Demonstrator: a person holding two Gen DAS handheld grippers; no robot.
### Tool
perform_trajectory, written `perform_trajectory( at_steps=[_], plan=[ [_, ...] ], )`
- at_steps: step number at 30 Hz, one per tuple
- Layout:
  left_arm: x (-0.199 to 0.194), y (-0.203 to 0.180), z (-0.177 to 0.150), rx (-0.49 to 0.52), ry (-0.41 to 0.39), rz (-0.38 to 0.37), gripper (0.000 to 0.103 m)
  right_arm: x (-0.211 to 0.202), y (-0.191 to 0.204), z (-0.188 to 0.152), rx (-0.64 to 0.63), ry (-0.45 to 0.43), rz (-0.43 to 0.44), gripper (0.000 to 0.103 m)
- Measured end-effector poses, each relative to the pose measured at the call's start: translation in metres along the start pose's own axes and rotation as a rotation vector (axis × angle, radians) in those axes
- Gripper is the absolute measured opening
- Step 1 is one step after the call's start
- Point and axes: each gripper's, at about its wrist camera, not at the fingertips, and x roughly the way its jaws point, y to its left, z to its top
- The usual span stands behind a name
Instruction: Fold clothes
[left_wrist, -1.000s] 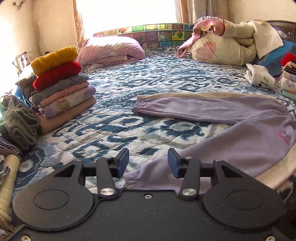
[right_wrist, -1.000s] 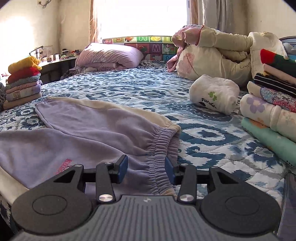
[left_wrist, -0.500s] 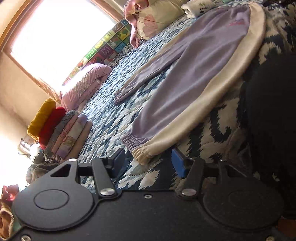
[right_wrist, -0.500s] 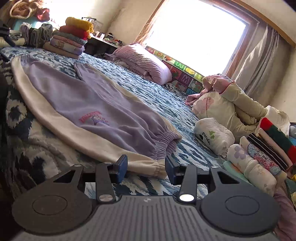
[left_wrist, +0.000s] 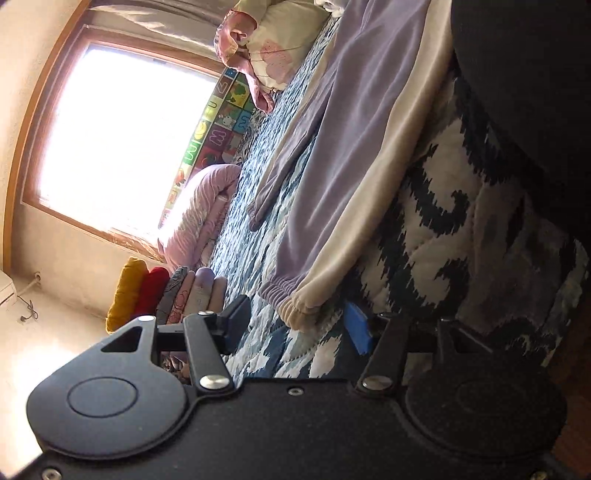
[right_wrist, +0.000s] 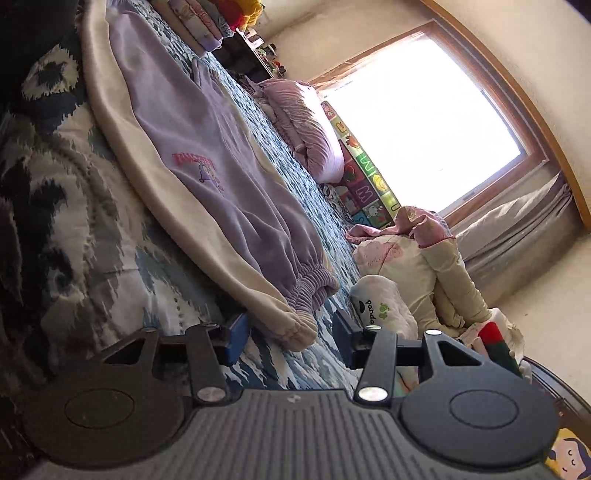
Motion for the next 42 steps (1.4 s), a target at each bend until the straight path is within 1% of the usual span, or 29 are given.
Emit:
perform_trajectory(
  at_steps=[2,4,7,8,9,11,13,15,20,24,26,27,28,29,30,32,35,39,42],
  plan=[
    [0.004,0.001,-0.001,0.01,-0.002,0.001,0.057,0.004,0.0,0.0,-0.023,-0.011,-0.016,0.05],
    [0.007,0.001,-0.001,0.016,-0.004,0.002,0.058,0.007,-0.003,0.0,-0.018,-0.013,-0.023,0.05],
    [0.008,-0.001,-0.002,0.055,-0.019,0.0,0.058,0.01,-0.001,0.0,-0.036,-0.024,-0.002,0.047],
    [0.009,-0.001,-0.002,0.069,-0.025,-0.001,0.058,0.01,0.0,-0.001,-0.042,-0.027,0.005,0.041],
    [0.009,-0.002,-0.002,0.083,-0.03,-0.001,0.057,0.011,0.001,-0.001,-0.048,-0.031,0.012,0.038],
    [0.009,-0.003,-0.002,0.11,-0.041,-0.002,0.051,0.012,0.001,-0.001,-0.064,-0.037,0.032,0.038],
    [0.01,-0.004,-0.003,0.138,-0.051,-0.003,0.037,0.012,0.0,-0.001,-0.083,-0.043,0.056,0.037],
    [0.012,-0.003,-0.005,0.134,-0.051,0.001,0.035,0.012,-0.001,-0.001,-0.102,-0.049,0.08,0.037],
    [0.015,-0.002,-0.004,0.085,-0.051,-0.001,0.035,0.012,-0.004,-0.001,-0.149,-0.064,0.141,0.037],
    [0.019,0.001,-0.002,0.065,-0.051,-0.016,0.035,0.012,-0.006,-0.001,-0.187,-0.076,0.189,0.034],
    [0.02,0.003,-0.001,0.057,-0.052,-0.025,0.035,0.012,-0.007,-0.001,-0.204,-0.081,0.213,0.034],
    [0.02,0.003,-0.001,0.052,-0.054,-0.023,0.031,0.016,-0.014,0.001,-0.177,-0.075,0.218,0.034],
    [0.019,0.006,-0.001,0.038,-0.056,-0.027,0.023,0.019,-0.02,0.004,-0.15,-0.068,0.223,0.031],
    [0.019,0.01,0.0,0.016,-0.056,-0.031,0.015,0.023,-0.026,0.006,-0.124,-0.062,0.227,0.023],
    [0.018,0.014,0.002,-0.007,-0.056,-0.035,0.014,0.026,-0.032,0.008,-0.097,-0.056,0.232,0.009],
    [0.017,0.025,0.006,-0.061,-0.055,-0.048,0.014,0.033,-0.045,0.012,-0.044,-0.043,0.242,0.005],
    [0.026,0.049,0.016,-0.151,-0.053,-0.063,0.013,0.043,-0.063,0.018,0.036,-0.024,0.255,0.004],
    [0.056,0.089,0.03,-0.33,-0.048,-0.079,0.012,0.057,-0.088,0.027,0.143,0.001,0.273,0.004],
    [0.082,0.112,0.042,-0.433,-0.041,-0.091,0.012,0.067,-0.107,0.033,0.223,0.02,0.286,0.004]
  ],
)
